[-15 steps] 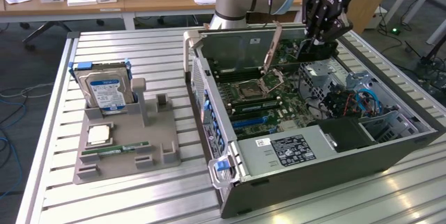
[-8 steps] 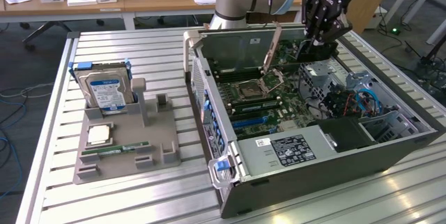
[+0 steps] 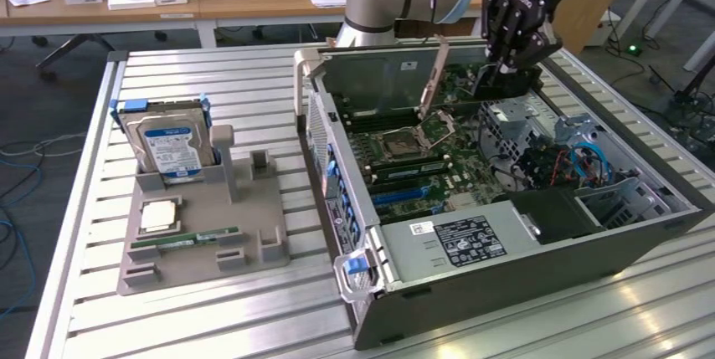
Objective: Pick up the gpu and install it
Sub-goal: 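Insert the gpu into the slot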
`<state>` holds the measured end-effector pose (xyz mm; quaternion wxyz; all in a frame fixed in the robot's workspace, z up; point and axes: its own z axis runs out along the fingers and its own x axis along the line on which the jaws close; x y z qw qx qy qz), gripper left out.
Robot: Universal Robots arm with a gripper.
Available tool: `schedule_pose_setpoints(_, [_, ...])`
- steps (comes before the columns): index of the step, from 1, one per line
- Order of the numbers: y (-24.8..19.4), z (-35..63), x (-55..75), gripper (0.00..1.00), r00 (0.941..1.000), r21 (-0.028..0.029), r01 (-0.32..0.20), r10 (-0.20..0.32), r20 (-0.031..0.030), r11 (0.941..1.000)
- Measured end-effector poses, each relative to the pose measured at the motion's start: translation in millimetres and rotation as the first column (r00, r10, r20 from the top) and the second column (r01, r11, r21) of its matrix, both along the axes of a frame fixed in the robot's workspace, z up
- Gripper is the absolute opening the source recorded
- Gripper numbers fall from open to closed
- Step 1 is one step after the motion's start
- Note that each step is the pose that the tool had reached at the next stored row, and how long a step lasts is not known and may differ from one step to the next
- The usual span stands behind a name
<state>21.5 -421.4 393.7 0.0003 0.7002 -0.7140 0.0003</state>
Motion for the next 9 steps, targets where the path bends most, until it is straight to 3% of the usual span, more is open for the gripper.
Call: schedule_pose_setpoints(9, [0.0,0.0,-2.3,0.26,1.0000,-0.0002,0.000,0.000,0.0000,1.0000])
